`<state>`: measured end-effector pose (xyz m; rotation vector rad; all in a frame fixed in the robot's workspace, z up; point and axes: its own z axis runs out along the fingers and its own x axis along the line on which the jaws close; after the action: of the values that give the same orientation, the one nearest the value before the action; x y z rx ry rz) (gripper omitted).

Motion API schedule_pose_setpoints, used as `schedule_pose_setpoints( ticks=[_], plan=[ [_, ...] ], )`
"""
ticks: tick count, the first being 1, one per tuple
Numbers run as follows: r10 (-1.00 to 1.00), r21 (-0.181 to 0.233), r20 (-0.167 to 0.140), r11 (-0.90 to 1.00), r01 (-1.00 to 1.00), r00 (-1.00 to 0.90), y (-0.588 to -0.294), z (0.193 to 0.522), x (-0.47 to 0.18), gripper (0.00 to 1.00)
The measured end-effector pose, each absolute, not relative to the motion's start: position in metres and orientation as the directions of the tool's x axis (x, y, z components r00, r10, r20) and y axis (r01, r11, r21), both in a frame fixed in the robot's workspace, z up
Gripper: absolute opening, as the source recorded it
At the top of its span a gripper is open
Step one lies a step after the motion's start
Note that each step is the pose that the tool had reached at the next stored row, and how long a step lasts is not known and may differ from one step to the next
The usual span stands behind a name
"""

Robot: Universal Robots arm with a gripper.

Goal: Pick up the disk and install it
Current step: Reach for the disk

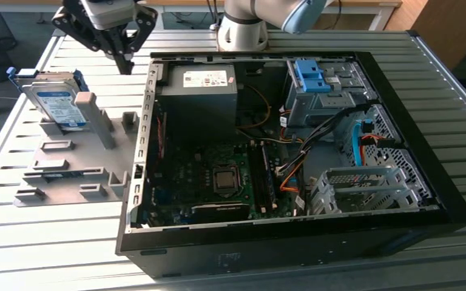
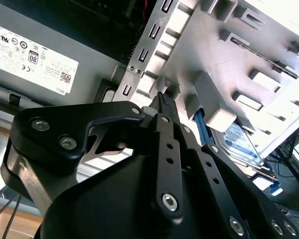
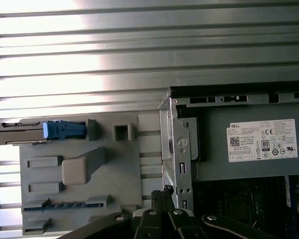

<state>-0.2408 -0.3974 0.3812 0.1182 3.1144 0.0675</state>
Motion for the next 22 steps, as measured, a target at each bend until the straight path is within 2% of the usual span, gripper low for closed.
schedule_pose_setpoints(
  ticks=[22],
  plan=[
    [0.076,0.044,-0.022,0.996,0.075,-0.997,-0.396,0.381,-0.258,0.11]
  ],
)
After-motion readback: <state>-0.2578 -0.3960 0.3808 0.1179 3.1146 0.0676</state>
